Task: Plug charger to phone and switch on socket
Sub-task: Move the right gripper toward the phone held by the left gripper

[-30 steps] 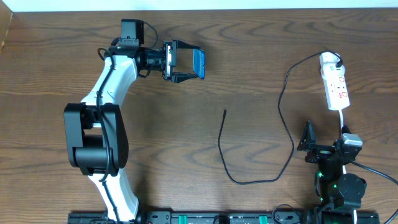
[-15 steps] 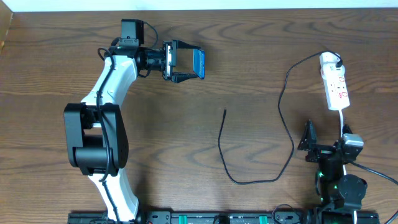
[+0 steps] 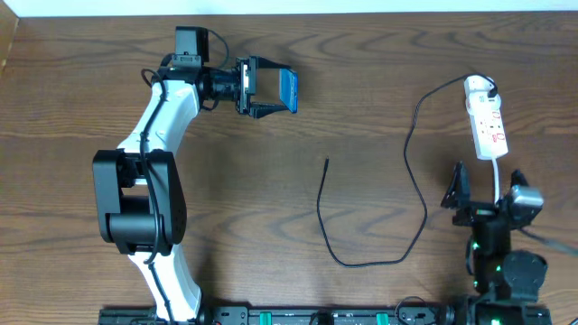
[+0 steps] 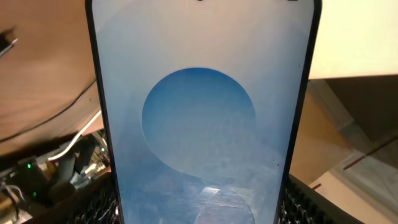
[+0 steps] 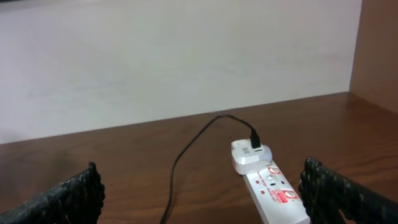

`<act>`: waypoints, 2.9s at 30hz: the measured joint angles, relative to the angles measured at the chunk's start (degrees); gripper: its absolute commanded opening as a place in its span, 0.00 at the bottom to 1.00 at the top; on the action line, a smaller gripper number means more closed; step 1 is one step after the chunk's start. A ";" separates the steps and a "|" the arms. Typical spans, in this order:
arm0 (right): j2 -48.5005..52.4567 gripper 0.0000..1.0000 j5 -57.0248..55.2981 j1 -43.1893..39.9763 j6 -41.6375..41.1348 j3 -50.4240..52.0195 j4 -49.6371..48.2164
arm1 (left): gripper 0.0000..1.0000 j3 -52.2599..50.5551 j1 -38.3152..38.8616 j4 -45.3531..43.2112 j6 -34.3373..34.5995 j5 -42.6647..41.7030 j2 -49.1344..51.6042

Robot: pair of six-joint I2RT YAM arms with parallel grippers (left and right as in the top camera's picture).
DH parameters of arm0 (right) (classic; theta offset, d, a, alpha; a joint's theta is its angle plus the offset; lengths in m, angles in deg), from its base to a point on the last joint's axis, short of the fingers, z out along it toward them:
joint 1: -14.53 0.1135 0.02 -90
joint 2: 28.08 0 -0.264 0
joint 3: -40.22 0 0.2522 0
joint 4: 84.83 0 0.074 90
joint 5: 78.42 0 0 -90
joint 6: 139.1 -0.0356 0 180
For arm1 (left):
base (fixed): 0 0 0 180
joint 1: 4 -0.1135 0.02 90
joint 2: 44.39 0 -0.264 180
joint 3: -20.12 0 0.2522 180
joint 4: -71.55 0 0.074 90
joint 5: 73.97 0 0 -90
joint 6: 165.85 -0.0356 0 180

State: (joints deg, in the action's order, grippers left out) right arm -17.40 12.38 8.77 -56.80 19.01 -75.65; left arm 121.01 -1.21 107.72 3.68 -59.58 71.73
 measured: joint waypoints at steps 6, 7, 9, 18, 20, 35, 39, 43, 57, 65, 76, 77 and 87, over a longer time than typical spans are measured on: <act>19.45 0.99 3.08 0.00 0.35 -12.50 2.25 | 0.07 0.00 0.00 -1.33 0.00 0.48 0.00; 22.69 0.99 3.96 0.00 0.33 -14.86 2.86 | 0.08 0.00 0.00 -1.38 0.00 0.55 0.00; 29.83 0.99 6.43 0.02 0.31 -20.41 4.63 | 0.07 0.00 0.00 -1.40 0.00 0.61 0.00; 60.76 0.99 23.34 0.04 0.11 -50.69 24.63 | 0.07 0.00 0.00 -1.44 0.02 1.25 0.00; 66.01 0.99 26.60 0.11 -0.26 -56.59 28.79 | 0.07 0.00 0.00 -1.44 0.02 1.33 0.00; 77.99 0.99 43.69 2.40 -8.09 -69.00 23.67 | 0.07 0.00 2.91 -1.42 2.43 15.61 0.00; 77.99 0.99 45.57 2.49 -10.21 -69.02 22.32 | 0.07 0.00 4.85 -1.40 3.41 19.93 0.00; 77.99 0.99 45.59 3.69 -11.17 -69.02 22.84 | 0.08 0.00 5.90 -1.40 4.33 24.22 0.00; 88.24 0.98 44.33 14.38 -11.23 -69.48 23.37 | 0.07 0.00 8.57 -1.29 4.70 32.83 -1.88; 91.08 0.97 44.15 18.01 -10.40 -69.48 23.26 | 0.07 0.00 9.29 0.96 4.68 39.06 -7.43; 91.08 0.94 43.23 20.52 -9.62 -69.48 22.91 | 0.07 0.00 13.27 1.33 4.94 45.51 -9.55; 91.08 0.94 43.10 20.52 -9.62 -69.48 22.91 | 0.07 0.00 13.53 1.36 5.29 45.75 -9.55; 91.08 0.89 40.87 20.55 -9.64 -69.48 22.91 | 0.07 0.00 16.35 1.01 10.73 46.23 -9.55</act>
State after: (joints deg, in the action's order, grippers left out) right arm 73.68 53.25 29.32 -66.44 -50.47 -52.75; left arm 121.01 15.14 108.73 14.41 -13.35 62.18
